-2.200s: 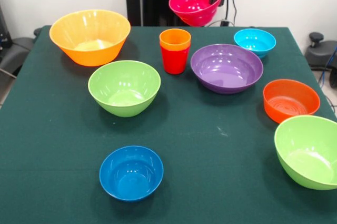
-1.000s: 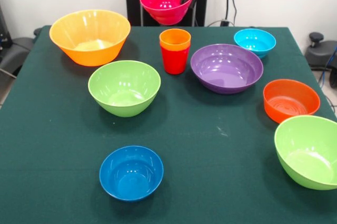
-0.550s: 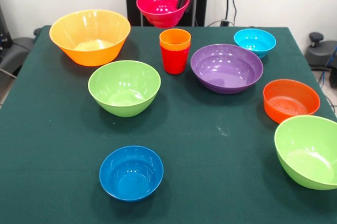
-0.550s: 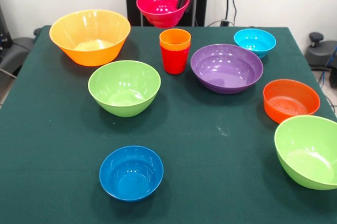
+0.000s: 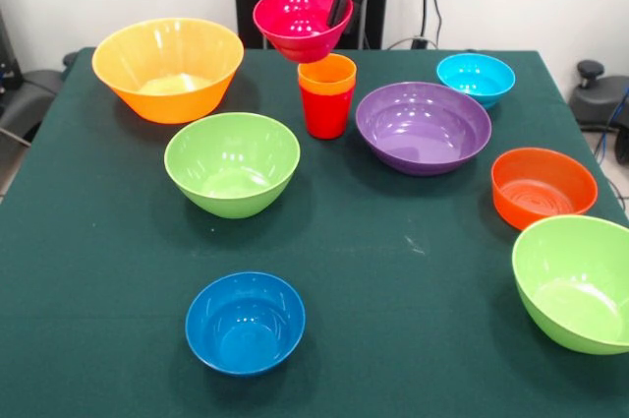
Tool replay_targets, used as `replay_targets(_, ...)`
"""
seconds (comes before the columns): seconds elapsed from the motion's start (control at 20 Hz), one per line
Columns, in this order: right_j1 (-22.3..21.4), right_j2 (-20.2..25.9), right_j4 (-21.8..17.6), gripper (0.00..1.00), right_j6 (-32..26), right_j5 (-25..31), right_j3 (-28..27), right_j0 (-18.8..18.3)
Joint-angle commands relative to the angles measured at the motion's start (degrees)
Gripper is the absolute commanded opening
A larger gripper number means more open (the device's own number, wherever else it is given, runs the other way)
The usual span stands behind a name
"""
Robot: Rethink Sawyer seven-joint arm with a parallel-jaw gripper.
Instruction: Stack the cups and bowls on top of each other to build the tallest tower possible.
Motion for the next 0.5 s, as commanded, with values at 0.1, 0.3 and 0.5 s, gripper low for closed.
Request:
replay_targets(0.1,1.5,4.6,0.1,0.00,7.2,-3.1,-2.8,0.4)
replay_targets(0.3,1.7,4.2,0.5,0.00,7.5,-3.2,-3.2,1.1)
replay_targets(0.5,2.4,3.5,1.0,0.00,8.0,-3.2,-4.3,2.2)
